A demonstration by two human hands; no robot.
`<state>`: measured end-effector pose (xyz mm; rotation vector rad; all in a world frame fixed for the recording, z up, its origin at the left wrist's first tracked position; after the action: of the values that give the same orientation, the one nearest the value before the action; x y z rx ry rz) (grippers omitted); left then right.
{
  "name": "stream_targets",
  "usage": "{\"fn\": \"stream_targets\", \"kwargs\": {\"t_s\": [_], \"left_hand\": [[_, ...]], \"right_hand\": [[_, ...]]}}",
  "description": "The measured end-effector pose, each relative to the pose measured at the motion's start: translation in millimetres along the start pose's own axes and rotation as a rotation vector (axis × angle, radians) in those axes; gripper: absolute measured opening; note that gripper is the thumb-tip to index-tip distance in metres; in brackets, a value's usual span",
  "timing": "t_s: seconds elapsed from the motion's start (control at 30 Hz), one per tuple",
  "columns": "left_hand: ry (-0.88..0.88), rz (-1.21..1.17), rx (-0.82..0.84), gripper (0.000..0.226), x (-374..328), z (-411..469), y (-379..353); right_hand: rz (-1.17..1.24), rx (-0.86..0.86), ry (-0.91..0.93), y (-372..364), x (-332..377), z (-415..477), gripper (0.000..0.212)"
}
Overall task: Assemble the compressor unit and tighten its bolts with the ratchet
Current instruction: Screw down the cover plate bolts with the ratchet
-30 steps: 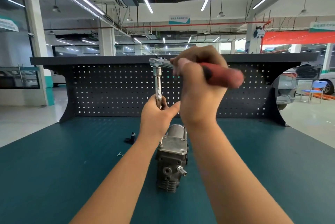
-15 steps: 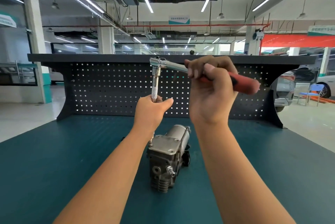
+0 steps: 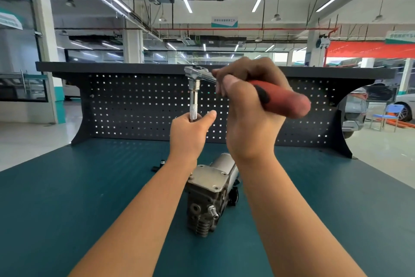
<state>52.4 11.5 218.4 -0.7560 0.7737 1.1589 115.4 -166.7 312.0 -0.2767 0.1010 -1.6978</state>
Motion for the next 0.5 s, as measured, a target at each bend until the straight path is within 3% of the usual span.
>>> {"fn": "stream_targets", "kwargs": {"t_s": [0.07,0.17,0.27,0.5], "left_hand": [[0.083,-0.139,0.079,0.040,9,1,-5],[0.112,-0.112,0.113,0.039,12,3,-9],[0.075,-0.018,0.055,0.041,9,7,-5],[0.052,-0.041,-0.043,0.042,12,15,27]], "right_hand": [[0.165,0.033,-0.077,2,-7,10,0.015],[0.433,-0.085,-0.206,29,-26,20,0.021],[0.375,-0.058,-0.200,28,-30,19,0.018],[0.265,0.087,-0.181,-10,-36,9,0.010]]}}
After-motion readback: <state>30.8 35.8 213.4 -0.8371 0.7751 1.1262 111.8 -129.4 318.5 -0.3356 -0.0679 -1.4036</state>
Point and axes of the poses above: each hand's wrist, its own z-axis towards the middle knuckle, its own y-axis out of the back of the hand, x = y × z, the point moved 10 cm from there along z, towards the middle knuckle, and after that the axes turned 4 degrees about x, right-handed, at the moved point
